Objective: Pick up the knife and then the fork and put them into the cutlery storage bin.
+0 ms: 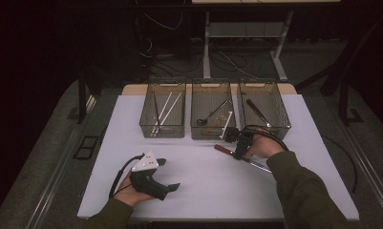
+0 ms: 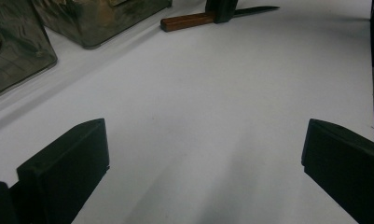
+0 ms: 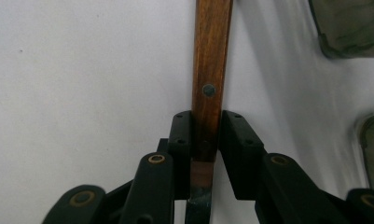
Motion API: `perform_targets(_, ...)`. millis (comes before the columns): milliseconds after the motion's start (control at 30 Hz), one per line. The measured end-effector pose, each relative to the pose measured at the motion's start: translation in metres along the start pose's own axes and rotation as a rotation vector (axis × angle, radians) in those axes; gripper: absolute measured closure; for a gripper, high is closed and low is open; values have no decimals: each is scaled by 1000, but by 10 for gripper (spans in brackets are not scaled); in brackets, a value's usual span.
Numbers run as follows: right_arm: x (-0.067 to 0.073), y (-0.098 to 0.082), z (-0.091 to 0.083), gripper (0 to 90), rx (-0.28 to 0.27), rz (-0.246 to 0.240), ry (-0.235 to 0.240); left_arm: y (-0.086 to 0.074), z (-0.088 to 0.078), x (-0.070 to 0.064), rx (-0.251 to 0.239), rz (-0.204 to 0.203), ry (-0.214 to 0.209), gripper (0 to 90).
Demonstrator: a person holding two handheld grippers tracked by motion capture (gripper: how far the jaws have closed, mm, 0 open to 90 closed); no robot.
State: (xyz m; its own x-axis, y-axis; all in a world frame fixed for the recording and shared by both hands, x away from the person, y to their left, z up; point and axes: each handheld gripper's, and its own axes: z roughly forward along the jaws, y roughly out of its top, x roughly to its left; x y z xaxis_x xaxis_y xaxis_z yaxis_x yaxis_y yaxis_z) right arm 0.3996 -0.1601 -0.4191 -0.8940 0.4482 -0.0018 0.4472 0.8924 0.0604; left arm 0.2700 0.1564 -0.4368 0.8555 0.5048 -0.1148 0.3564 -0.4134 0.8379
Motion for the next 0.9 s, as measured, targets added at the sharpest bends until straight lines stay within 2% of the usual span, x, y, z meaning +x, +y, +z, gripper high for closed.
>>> perform_targets(200, 0, 2, 0, 773, 12, 5, -13, 0, 0, 0, 0, -2, 1, 0)
perform_targets(400, 0, -3, -1, 774, -15, 9, -13, 0, 0, 0, -2, -5, 2, 0)
perform_targets(633, -3, -18, -11, 774, -111, 59, 27, 0, 0, 0, -2, -6, 1, 0)
perform_targets(900, -8, -41, -29, 774, -282, 105, 56, 0, 0, 1, -4, -6, 2, 0)
